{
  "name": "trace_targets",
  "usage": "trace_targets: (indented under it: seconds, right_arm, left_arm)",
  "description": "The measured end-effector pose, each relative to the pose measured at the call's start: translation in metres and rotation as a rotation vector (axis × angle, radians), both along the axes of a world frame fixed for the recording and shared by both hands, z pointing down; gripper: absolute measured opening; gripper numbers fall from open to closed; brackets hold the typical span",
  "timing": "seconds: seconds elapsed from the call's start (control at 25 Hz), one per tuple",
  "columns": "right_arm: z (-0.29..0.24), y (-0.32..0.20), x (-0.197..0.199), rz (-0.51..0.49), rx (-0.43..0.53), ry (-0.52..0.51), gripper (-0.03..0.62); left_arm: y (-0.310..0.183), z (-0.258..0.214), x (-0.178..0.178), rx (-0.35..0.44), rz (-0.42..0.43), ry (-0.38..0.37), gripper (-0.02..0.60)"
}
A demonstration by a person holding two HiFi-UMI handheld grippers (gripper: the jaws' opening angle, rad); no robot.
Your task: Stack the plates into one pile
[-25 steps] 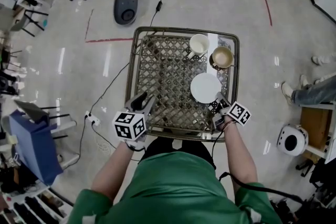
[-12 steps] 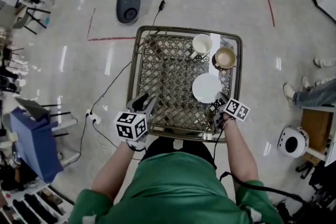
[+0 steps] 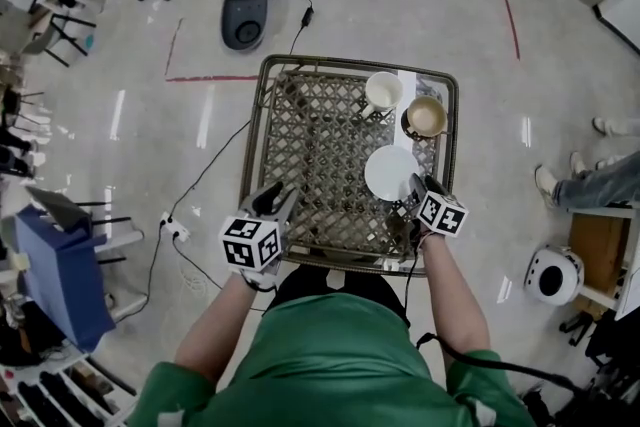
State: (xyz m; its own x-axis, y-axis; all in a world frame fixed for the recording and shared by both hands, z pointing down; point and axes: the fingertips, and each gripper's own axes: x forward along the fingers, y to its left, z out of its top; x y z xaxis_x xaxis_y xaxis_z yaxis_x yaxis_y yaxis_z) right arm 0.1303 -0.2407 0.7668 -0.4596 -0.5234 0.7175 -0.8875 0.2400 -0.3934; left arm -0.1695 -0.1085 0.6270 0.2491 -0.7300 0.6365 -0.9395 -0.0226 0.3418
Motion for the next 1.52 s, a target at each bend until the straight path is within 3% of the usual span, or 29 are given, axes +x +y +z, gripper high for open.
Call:
trace_targets:
  seconds: [0.36,0.68,1.04,1.32,1.52]
  right_arm:
    - [-0.096,-0.02,0.005,-0.051,0.246,0.071,0.158]
    - [-0.225,-0.031,-0.009,-0.153,0.603,0.19,0.072]
    - [-0.347,-0.013,-0.031,-0.158,0.836,0.102,0.038]
    - [-0.425,0.004,-0.041,-0.207,1.027,0.132,0.038]
    - [-0.456,0.02,-0.065,-0.284,1.117,0.119,0.038]
  left_arm:
    - [-0.034,-0.033,-0.009,0.112,0.002,-0.046,0.153]
    - [-0.068,-0.102,-0.016,0.295,0.019,-0.155,0.153]
    - [-0.08,-0.194,-0.006,0.505,-0.001,-0.202,0.153]
    - [-0.084,-0.264,0.008,0.652,0.0,-0.248,0.153]
    - [-0.076,-0.307,0.019,0.739,0.037,-0.348,0.153]
